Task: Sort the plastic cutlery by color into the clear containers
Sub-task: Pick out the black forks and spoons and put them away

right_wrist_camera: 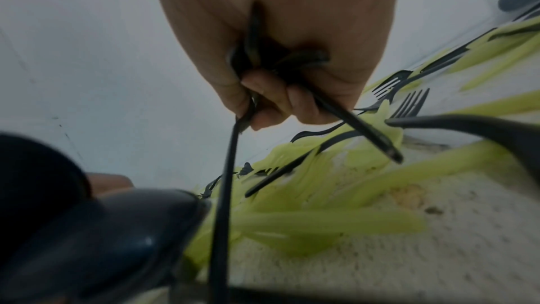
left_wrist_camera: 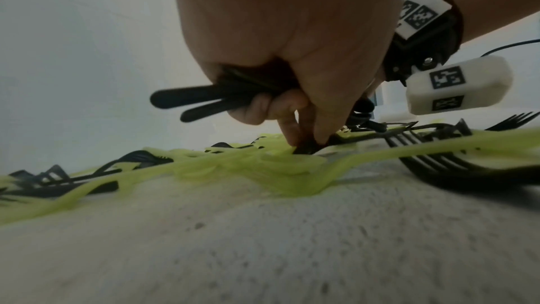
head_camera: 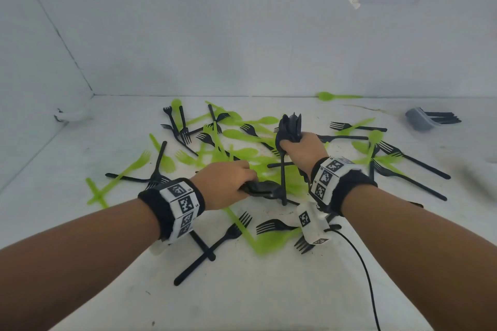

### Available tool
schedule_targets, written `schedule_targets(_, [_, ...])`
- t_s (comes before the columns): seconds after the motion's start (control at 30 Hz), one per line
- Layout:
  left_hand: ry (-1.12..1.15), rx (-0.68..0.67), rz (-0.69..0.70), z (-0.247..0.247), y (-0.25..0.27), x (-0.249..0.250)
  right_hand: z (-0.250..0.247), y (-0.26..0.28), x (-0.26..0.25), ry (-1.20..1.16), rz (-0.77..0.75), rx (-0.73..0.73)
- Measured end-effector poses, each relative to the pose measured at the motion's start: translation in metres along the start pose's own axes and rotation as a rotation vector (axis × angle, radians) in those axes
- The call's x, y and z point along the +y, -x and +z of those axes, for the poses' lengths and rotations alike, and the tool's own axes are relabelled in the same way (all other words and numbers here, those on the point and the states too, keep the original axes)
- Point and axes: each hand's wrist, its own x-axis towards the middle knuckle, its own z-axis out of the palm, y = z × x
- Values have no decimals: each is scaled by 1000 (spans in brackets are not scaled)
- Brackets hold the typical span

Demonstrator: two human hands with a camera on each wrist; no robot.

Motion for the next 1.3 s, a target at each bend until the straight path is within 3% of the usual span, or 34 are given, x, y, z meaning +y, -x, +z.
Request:
schedule_targets(0.27, [208,274,-172,-43,14,-27,-12,-2,-19,-162,-142,286])
schedule_targets(0.37, [342,368,-270,-58,11,-40,-14,-4,-25,-213,-164,268])
schedule_targets(0.47, [510,435,-356,-69,2,-42,-15,5,-30,-342,-184,143])
schedule_targets(0.6, [615,399,-322,-75,-11,-30,-3,26,-32,-373,-209,-83])
schedule_targets(0.7, [667,361,-275,-72,-19,-15,15,37,-29,-367,-197,-138])
schedule_targets(0.93, [955,257,-317,-68,-26,4,17,41,-21,-472,-144,-40])
schedule_targets(1.07, [1185,249,-432,-69,-34,0,-4,27,-12,-583,7,198])
schedule_targets(1.13, [1191,251,-449,-66,-35,0,-16,21,-6,-627,114,274])
schedule_targets(1.3, [1116,234,-361,-56,-42,10,-15,24,-9,-656,121,168])
